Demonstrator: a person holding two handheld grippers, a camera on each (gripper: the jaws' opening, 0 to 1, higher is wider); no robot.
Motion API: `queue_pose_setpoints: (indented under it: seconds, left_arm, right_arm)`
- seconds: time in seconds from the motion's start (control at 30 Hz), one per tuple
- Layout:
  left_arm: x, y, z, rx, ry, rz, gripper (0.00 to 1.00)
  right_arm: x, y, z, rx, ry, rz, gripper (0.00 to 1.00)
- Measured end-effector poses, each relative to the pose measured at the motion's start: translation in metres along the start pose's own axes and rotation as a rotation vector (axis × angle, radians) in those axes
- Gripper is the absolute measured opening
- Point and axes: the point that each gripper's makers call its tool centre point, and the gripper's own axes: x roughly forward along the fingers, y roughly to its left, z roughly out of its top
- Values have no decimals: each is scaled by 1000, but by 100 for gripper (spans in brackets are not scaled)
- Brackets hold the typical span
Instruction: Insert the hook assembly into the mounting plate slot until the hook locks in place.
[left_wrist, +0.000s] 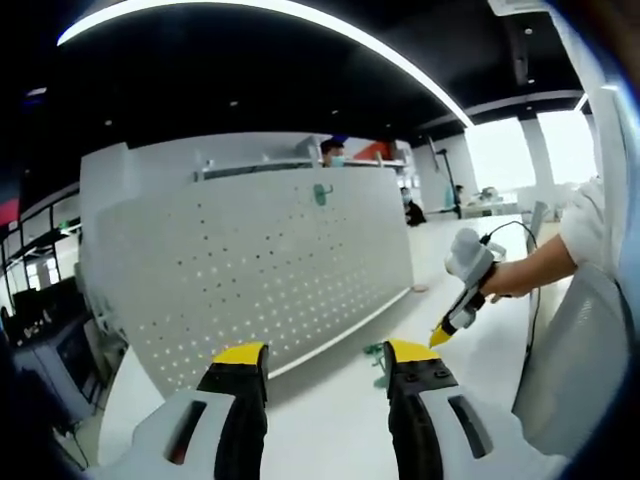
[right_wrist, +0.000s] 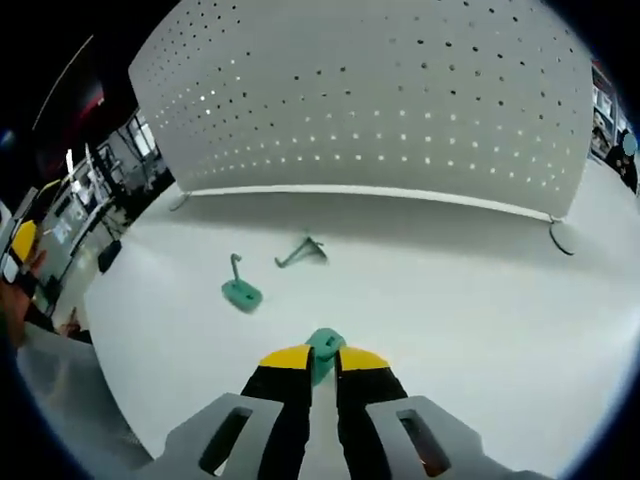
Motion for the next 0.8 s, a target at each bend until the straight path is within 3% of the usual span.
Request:
queue_pose_setpoints:
  seconds: [0.43,0.8]
  left_arm:
    - [0,1,0,1,-2,5,48]
    - [0,-1,1,5,-1,-2,48]
  right_arm:
    - [2,0,0,-8,4,4,1]
    - [-7,1,12,-28,-49,7,1]
